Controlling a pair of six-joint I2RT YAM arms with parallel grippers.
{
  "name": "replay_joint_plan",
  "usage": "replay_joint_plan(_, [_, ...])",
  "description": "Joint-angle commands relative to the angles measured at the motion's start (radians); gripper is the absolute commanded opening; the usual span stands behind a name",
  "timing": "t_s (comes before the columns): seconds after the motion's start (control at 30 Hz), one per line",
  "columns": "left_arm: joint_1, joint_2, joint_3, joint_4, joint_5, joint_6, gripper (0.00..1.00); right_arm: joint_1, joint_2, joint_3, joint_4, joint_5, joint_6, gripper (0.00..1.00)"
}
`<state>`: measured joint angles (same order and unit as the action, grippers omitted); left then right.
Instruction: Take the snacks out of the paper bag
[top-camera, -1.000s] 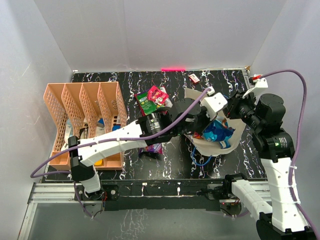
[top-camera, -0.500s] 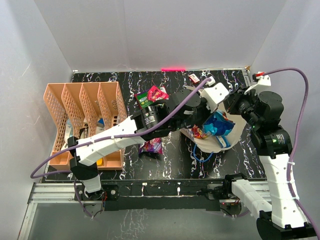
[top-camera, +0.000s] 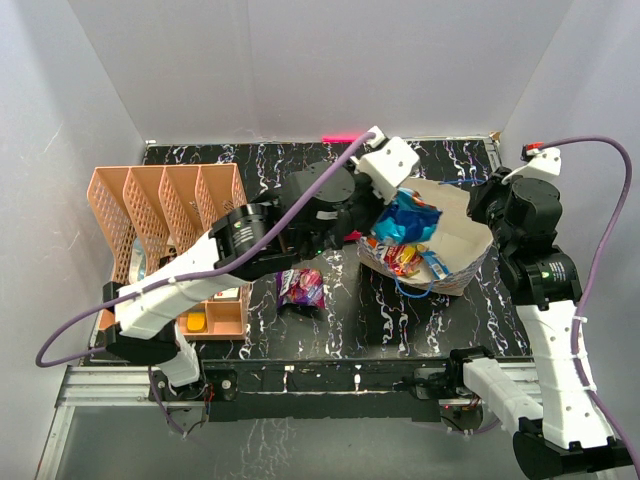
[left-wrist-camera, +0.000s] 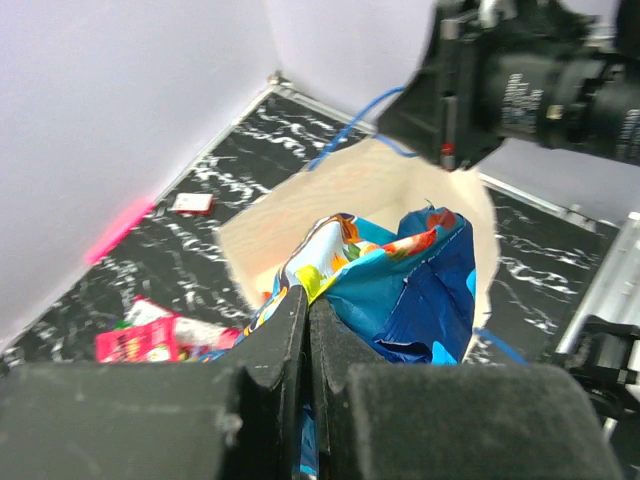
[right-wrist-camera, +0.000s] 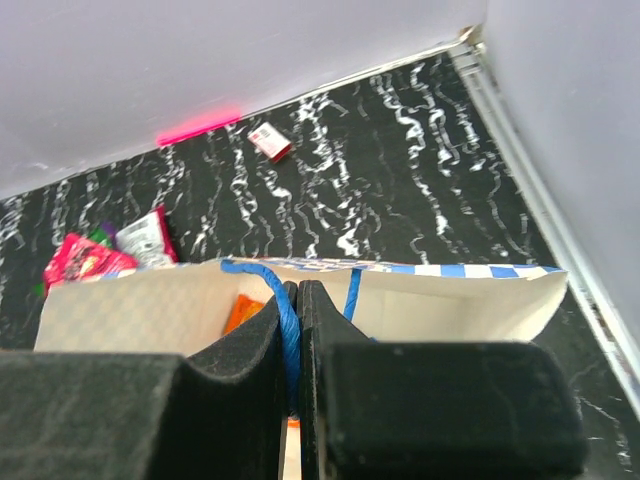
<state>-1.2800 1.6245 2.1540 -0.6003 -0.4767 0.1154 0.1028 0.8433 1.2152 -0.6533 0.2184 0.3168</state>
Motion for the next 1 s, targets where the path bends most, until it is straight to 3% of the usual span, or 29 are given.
replay_joint_plan(0.0, [-0.002, -0.154, -0.046, 0.062, -0.224, 0.077, 0.00, 0.000, -0.029, 0.064, 0.058, 0.175, -0.087, 0.08])
replay_joint_plan(0.1, [-0.002, -0.190, -0.080, 0.050, -0.282, 0.084, 0.00, 0.000, -0.035, 0.066, 0.050, 0.268, -0.135, 0.08])
replay_joint_plan(0.3, [0.000, -0.251, -0.214, 0.112, -0.427, 0.155, 0.00, 0.000, -0.071, 0.066, 0.043, 0.283, -0.177, 0.08])
replay_joint_plan(0.5, [0.044, -0.311, -0.361, 0.154, -0.457, 0.149, 0.00, 0.000, -0.096, 0.109, 0.001, 0.325, -0.203, 0.08])
replay_joint_plan(0.7, [0.218, -0.328, -0.588, 0.268, -0.348, 0.138, 0.00, -0.001, -0.148, 0.135, 0.000, 0.240, -0.208, 0.08])
replay_joint_plan(0.83, [0.333, -0.318, -0.725, 0.349, -0.180, 0.103, 0.00, 0.000, -0.178, 0.129, 0.003, 0.173, -0.209, 0.08])
replay_joint_plan(0.97, [0.347, -0.310, -0.790, 0.355, -0.124, 0.053, 0.00, 0.000, -0.184, 0.133, -0.009, 0.142, -0.214, 0.08])
